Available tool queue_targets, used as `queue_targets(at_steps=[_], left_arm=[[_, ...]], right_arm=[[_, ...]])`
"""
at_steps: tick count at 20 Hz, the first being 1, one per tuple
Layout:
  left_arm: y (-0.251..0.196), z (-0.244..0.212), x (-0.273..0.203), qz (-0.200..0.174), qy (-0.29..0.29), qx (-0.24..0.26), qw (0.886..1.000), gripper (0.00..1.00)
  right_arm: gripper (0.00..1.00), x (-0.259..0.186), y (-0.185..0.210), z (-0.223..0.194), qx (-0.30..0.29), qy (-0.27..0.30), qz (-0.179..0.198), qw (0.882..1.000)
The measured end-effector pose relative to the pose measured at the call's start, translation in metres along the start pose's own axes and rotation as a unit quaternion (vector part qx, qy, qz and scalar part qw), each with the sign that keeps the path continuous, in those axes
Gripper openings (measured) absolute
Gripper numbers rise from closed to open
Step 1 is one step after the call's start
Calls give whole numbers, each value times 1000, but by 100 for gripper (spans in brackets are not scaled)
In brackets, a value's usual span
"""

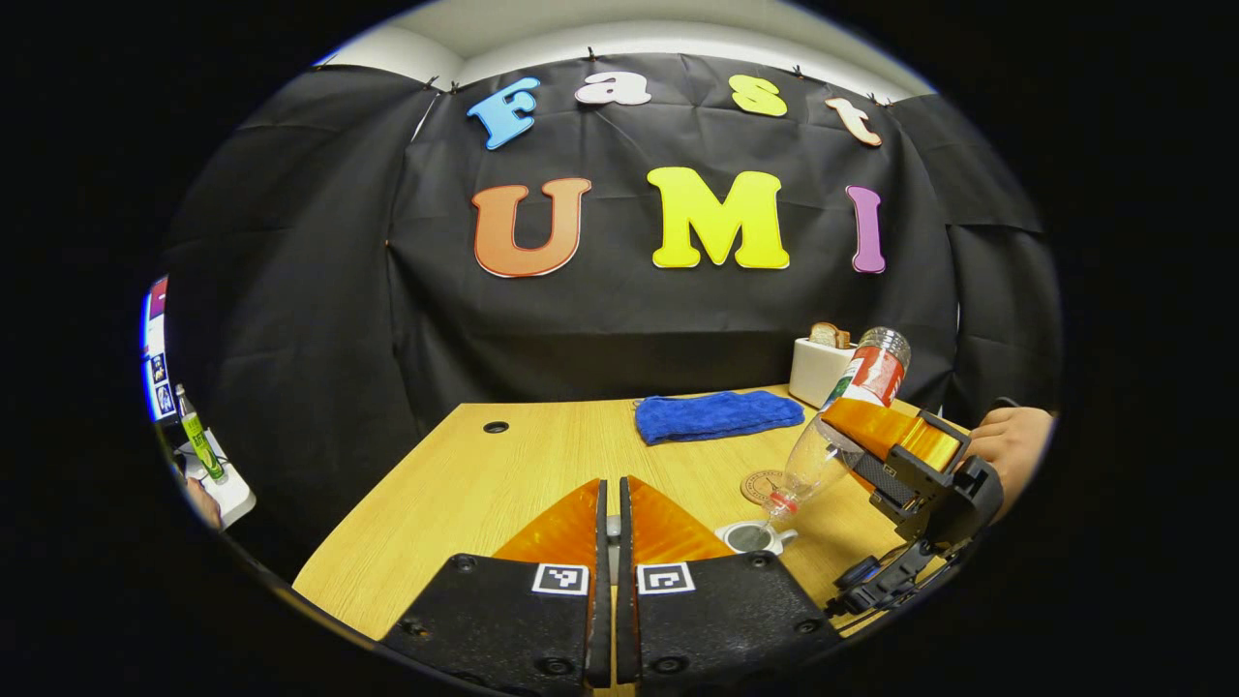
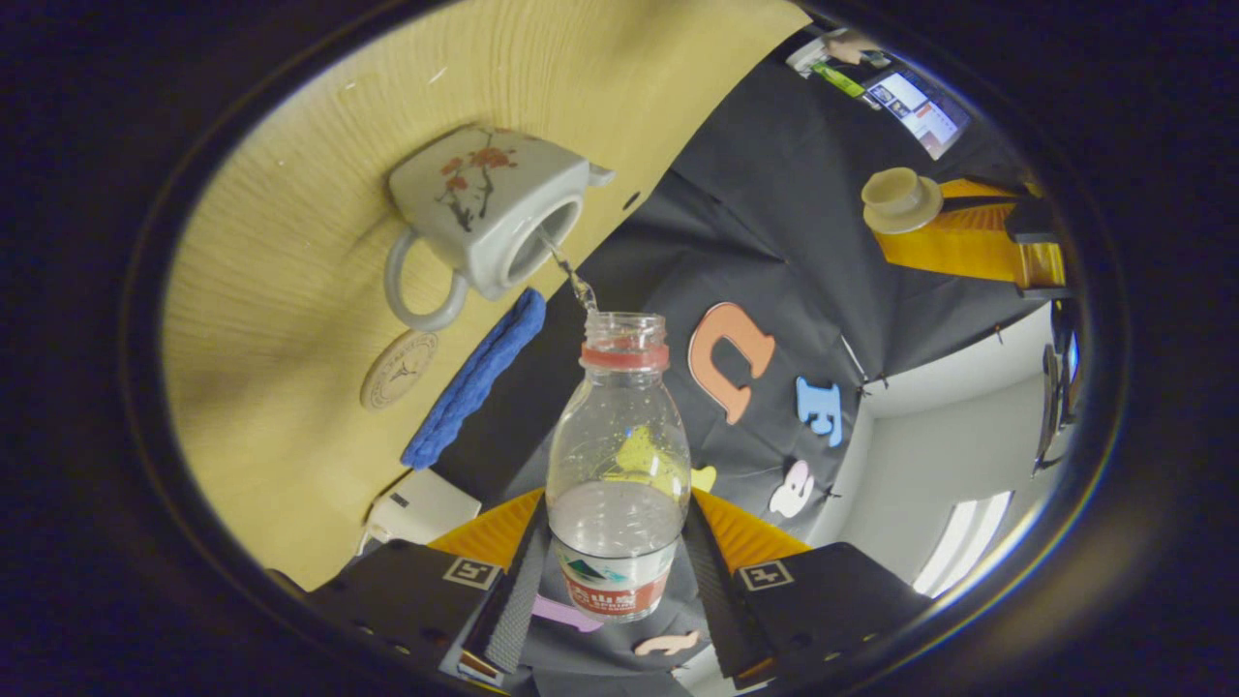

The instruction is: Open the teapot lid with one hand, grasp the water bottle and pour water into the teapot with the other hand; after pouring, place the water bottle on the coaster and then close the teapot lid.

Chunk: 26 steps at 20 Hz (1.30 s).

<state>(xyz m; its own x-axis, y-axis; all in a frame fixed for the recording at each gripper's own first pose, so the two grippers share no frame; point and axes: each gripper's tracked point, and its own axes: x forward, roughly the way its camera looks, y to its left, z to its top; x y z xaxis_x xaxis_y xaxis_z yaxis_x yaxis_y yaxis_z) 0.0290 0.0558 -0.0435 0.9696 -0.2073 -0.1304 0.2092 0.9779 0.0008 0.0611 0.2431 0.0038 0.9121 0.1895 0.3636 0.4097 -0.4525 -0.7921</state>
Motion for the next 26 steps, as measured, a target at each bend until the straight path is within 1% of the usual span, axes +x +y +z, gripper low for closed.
queue_targets(at_steps=[7,10,12,13,15,19,20,21,23,24,26], left_arm=[[4,-5,3,7,12,-5,1000,4],[4,-5,3,4,9,-6,1000,4],[4,-6,3,5,12,-3,1000,4],[5,-7,3,5,12,-2,1000,4],[4,-8,5,6,14,-1,1000,5],[5,-9,5,4,15,-1,1000,5],[4,-10,7,3,16,-2,1000,5],[4,-12,7,4,18,-3,1000,5],[4,-14,8,4,21,-3,1000,5],[5,-14,9,4,21,-3,1000,5],[5,-14,10,5,23,-3,1000,5]], right_arm=[[75,3,-31,-5,-30,-2,-50,998],[75,3,-35,-6,-46,-6,-63,997],[74,3,-33,-8,-59,-6,-61,996],[75,4,-31,-12,-62,-4,-61,996],[75,4,-30,-12,-61,-4,-59,996],[74,2,-34,-7,-59,-11,-69,996],[75,3,-33,-6,-54,-10,-70,996],[74,2,-30,-4,-46,-10,-70,996],[74,4,-22,-4,-39,-9,-70,997],[74,4,-22,-3,-37,-10,-76,996],[75,4,-19,-2,-16,-11,-79,997]])
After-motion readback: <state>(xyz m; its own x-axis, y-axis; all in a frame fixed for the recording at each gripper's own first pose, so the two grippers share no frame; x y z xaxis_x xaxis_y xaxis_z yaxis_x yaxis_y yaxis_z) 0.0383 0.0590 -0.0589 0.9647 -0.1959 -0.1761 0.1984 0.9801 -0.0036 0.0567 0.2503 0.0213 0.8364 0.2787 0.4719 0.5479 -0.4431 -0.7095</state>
